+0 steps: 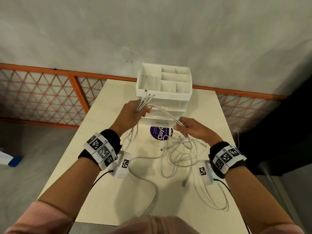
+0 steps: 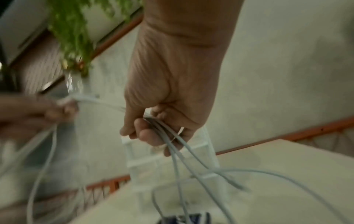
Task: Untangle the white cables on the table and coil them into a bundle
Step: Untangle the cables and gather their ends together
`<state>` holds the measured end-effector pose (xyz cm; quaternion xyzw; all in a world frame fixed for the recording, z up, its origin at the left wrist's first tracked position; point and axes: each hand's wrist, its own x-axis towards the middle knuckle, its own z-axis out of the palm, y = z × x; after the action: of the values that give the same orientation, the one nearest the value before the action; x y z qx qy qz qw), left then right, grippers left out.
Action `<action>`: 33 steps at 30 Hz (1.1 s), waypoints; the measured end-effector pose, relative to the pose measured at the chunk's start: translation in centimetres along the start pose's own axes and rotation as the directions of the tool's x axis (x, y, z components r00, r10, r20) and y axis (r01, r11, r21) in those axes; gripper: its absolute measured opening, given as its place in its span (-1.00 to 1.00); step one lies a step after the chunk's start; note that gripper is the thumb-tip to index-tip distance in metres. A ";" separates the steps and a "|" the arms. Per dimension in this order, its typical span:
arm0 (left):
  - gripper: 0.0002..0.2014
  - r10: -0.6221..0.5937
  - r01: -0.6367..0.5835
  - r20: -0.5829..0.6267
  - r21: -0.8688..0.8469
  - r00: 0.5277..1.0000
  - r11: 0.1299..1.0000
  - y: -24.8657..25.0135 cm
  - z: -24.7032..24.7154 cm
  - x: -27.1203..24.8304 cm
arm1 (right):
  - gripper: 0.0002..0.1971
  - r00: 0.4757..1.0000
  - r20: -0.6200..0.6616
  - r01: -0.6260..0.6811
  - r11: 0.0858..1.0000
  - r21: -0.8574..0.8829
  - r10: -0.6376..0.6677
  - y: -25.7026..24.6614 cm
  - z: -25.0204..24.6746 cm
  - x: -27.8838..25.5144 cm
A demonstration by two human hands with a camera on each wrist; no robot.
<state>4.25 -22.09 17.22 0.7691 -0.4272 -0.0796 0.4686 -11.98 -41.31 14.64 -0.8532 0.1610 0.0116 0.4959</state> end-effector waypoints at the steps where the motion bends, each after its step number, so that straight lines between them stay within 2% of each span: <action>1: -0.78 0.024 -0.023 -0.038 0.020 0.999 1.000 -0.1 -0.5 0.0 | -0.77 1.000 0.020 -0.019 0.998 -0.053 0.020 1.1 0.0 0.0; 5: -0.78 0.012 -0.016 -0.219 -0.018 0.976 1.000 -0.7 -2.2 0.4 | -0.75 0.992 0.030 -0.111 0.976 -0.189 0.119 4.7 0.1 0.3; 8: -0.75 -0.019 0.020 -0.215 0.001 0.976 1.000 -1.3 -2.6 0.3 | -0.71 0.990 -0.036 -0.140 0.960 -0.245 0.135 5.4 -0.3 0.4; 11: -0.75 -0.059 0.062 -0.219 0.008 0.974 0.998 -2.3 -2.4 -0.2 | -0.68 0.979 -0.156 -0.165 0.954 -0.251 0.129 5.0 -1.2 0.6; 13: -0.74 -0.087 0.096 -0.225 0.026 0.971 0.995 -3.1 -2.4 -0.8 | -0.66 0.958 -0.247 -0.222 0.920 -0.323 0.145 4.5 -1.9 0.6; 16: -0.73 -0.115 0.135 -0.224 0.075 0.968 0.988 -4.4 -2.5 -1.6 | -0.60 0.939 -0.293 -0.299 0.847 -0.440 0.179 3.5 -2.9 0.6; 19: -0.73 -0.135 0.159 -0.224 0.094 0.965 0.983 -5.0 -2.7 -2.1 | -0.54 0.929 -0.322 -0.319 0.842 -0.436 0.185 3.4 -3.5 0.8; 24: -0.69 -0.157 0.192 -0.242 0.127 0.957 0.973 -6.4 -3.5 -2.6 | -0.63 0.919 -0.390 -0.206 0.913 -0.351 0.058 2.9 -3.1 1.2; 26: -0.67 -0.156 0.200 -0.251 0.162 0.955 0.966 -7.0 -3.9 -3.1 | -0.62 0.936 -0.351 -0.128 0.948 -0.292 0.019 2.8 -2.4 1.4; 29: -0.66 -0.185 0.255 -0.313 0.200 0.932 0.946 -7.5 -4.2 -3.8 | -0.73 0.974 -0.227 -0.046 0.970 -0.238 -0.010 2.7 -0.4 2.0; 33: -0.63 -0.212 0.327 -0.421 0.222 0.882 0.919 -8.2 -4.7 -5.1 | -0.67 0.979 -0.179 0.032 0.947 -0.318 -0.093 3.4 2.8 3.7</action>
<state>8.28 -13.73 11.92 0.8813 -0.2205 0.0720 0.4117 -9.03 -41.52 9.67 -0.9230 0.1768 -0.0611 0.3363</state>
